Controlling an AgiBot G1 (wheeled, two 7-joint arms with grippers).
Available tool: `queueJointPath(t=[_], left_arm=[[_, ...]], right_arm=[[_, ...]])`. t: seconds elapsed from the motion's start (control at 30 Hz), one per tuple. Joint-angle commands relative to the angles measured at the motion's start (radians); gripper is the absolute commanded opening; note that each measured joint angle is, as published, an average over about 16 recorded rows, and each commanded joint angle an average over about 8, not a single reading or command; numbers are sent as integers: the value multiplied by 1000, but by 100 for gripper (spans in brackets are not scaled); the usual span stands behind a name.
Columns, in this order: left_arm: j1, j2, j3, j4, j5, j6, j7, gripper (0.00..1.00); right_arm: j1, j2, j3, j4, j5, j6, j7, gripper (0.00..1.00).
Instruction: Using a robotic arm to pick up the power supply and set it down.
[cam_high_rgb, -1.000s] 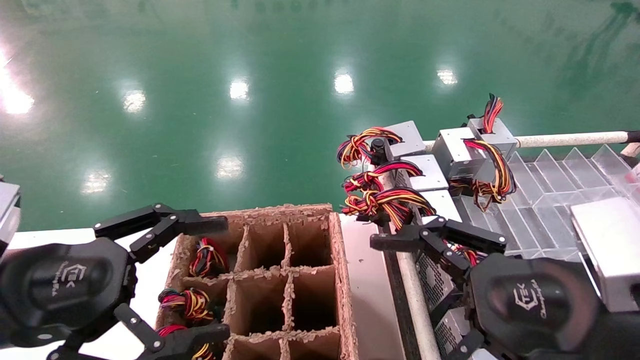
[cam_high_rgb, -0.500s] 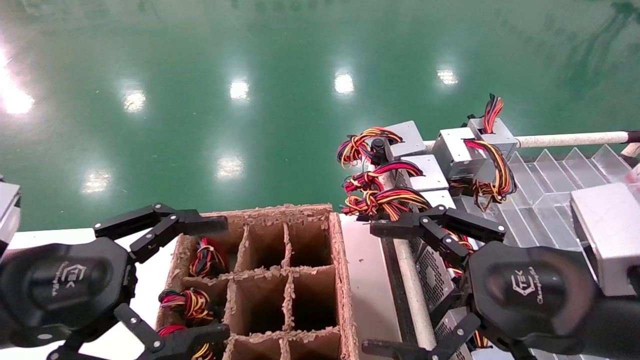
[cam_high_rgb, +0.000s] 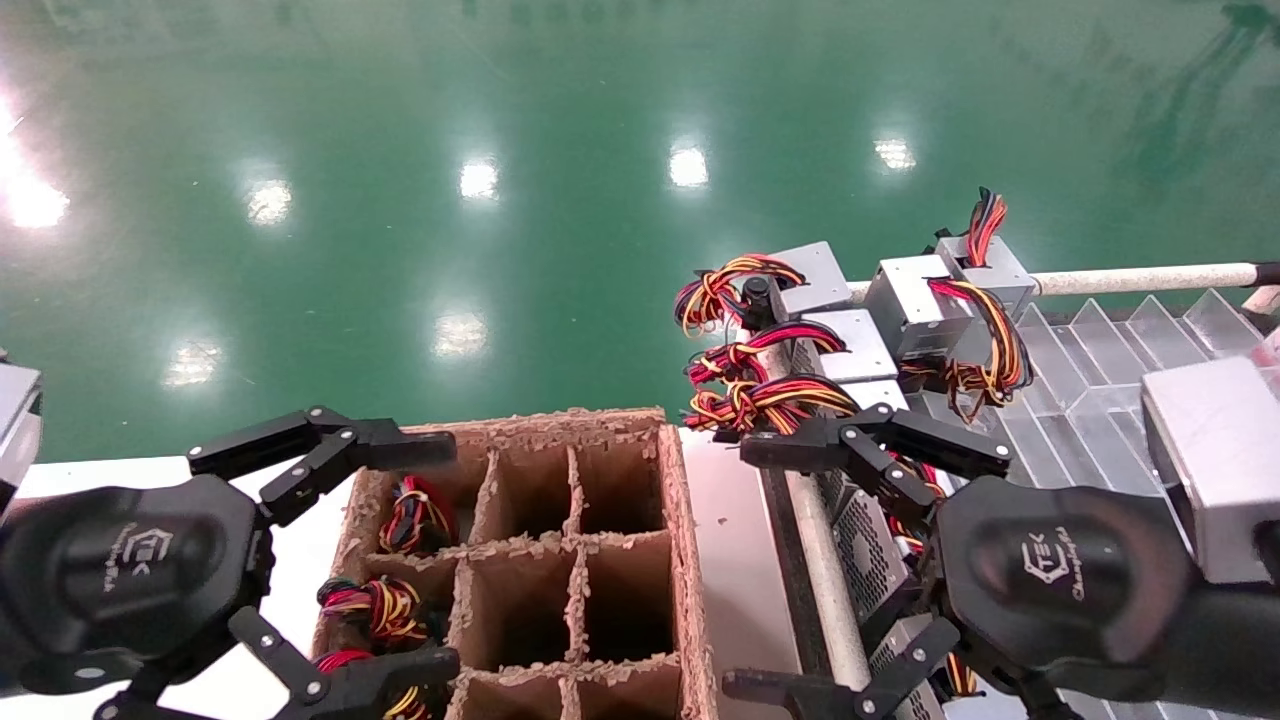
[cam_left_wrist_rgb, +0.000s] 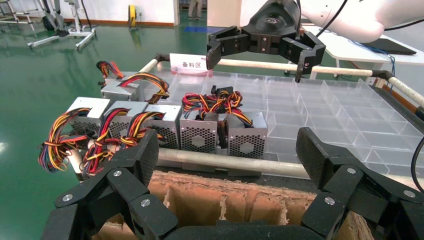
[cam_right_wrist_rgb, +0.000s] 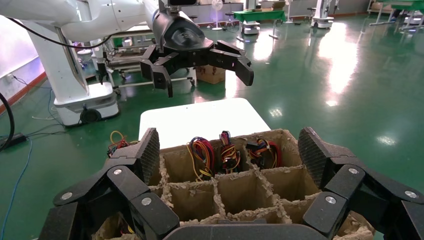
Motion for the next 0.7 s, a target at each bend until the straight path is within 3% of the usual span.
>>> queueJointPath(t=[0.03, 0.7], left_arm=[[0, 0, 0, 0, 0, 0, 0, 100], [0, 0, 0, 0, 0, 0, 0, 100]], right_arm=[[0, 0, 0, 0, 0, 0, 0, 100], [1, -1, -1, -2, 2, 2, -1, 100]])
